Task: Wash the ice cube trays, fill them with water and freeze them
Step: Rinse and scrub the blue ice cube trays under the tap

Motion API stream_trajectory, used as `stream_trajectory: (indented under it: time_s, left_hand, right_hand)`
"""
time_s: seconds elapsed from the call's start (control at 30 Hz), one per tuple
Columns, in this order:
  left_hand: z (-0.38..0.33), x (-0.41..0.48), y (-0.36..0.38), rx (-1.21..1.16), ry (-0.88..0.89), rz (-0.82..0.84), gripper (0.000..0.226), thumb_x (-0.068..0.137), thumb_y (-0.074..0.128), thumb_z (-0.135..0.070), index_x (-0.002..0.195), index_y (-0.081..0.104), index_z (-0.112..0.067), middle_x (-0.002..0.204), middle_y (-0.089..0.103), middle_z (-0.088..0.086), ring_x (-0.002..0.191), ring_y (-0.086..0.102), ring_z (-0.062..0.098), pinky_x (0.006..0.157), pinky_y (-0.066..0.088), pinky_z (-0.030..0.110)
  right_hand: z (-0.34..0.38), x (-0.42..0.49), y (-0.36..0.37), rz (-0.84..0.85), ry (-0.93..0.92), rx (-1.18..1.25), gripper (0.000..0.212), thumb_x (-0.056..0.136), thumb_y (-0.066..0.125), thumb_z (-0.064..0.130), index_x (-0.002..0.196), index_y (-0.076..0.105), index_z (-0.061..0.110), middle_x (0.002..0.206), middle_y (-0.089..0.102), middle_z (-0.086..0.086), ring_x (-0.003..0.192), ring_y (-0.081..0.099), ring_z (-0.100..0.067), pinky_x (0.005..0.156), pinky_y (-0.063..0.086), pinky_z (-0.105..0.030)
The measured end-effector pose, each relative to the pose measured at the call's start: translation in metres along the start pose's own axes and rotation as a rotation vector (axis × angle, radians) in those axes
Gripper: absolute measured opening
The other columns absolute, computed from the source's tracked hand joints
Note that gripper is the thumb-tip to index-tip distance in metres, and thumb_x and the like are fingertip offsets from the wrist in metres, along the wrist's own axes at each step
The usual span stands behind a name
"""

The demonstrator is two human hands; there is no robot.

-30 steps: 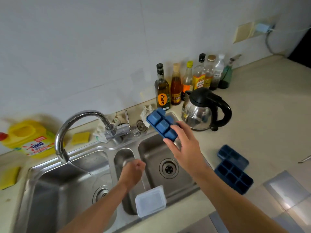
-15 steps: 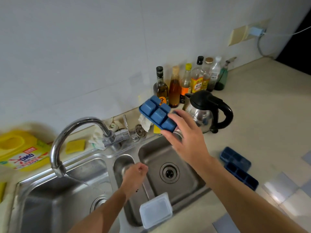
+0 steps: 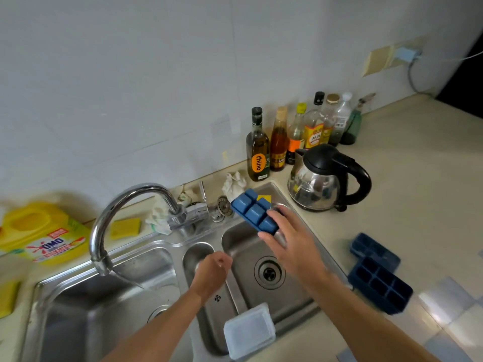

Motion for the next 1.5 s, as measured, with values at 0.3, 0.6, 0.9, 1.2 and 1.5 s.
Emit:
stream_trajectory:
  time_s: [0.3, 0.6, 0.9, 1.2, 1.5]
  left_hand:
    - [-0.028, -0.019, 0.02, -0.11, -0.031, -0.032, 0.012, 0.102, 0.056, -0.029, 0.111, 0.063, -0.027, 0.097, 0.067, -0.011, 0.087, 0.066, 0.01, 0.075, 0.051, 0.025]
    - [-0.142, -0.057, 0.078, -0.313, 0.168, -0.178, 0.032, 0.101, 0.059, -0.022, 0.133, 0.056, -0.016, 0.123, 0.065, -0.006, 0.106, 0.065, 0.011, 0.091, 0.053, 0.028]
    - [-0.224, -0.09, 0.14, -0.651, 0.086, -0.127, 0.016, 0.102, 0.058, -0.017, 0.092, 0.07, -0.017, 0.077, 0.075, -0.001, 0.066, 0.072, 0.014, 0.055, 0.058, 0.028]
    - [-0.261, -0.085, 0.171, -0.458, 0.043, -0.071, 0.015, 0.101, 0.058, -0.018, 0.089, 0.066, -0.02, 0.078, 0.073, -0.001, 0.062, 0.071, 0.007, 0.052, 0.055, 0.021]
    - [-0.249, -0.071, 0.184, -0.229, 0.113, -0.091, 0.025, 0.102, 0.055, -0.021, 0.09, 0.067, -0.039, 0.086, 0.072, -0.008, 0.066, 0.068, 0.005, 0.053, 0.051, 0.016]
  right_hand:
    - [-0.064, -0.09, 0.019, 0.554, 0.407, -0.083, 0.052, 0.1, 0.055, 0.049, 0.144, 0.05, 0.022, 0.135, 0.054, 0.003, 0.113, 0.058, -0.013, 0.098, 0.048, -0.026]
    - [-0.094, -0.098, -0.089, 0.353, 1.026, 0.939, 0.029, 0.102, 0.062, 0.035, 0.114, 0.062, 0.009, 0.102, 0.074, -0.023, 0.075, 0.074, -0.035, 0.066, 0.062, -0.045]
    - [-0.139, -0.132, -0.173, 0.438, 0.991, 0.836, 0.044, 0.1, 0.057, 0.053, 0.103, 0.07, 0.012, 0.079, 0.078, -0.009, 0.067, 0.074, -0.033, 0.057, 0.06, -0.035]
    - [-0.186, -0.156, -0.198, 0.354, 1.006, 0.647, 0.017, 0.101, 0.064, 0.023, 0.109, 0.059, 0.008, 0.081, 0.071, -0.014, 0.053, 0.062, -0.018, 0.048, 0.051, -0.03]
    - [-0.213, -0.165, -0.182, 0.383, 1.027, 0.549, 0.013, 0.101, 0.059, 0.016, 0.1, 0.058, 0.002, 0.076, 0.071, -0.012, 0.046, 0.055, -0.019, 0.044, 0.046, -0.029]
Point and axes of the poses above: each hand's wrist, its own x-axis towards the middle knuckle, its own y-axis out of the palm, z = x × y, the point moved 5 cm from there along x, towards the middle knuckle
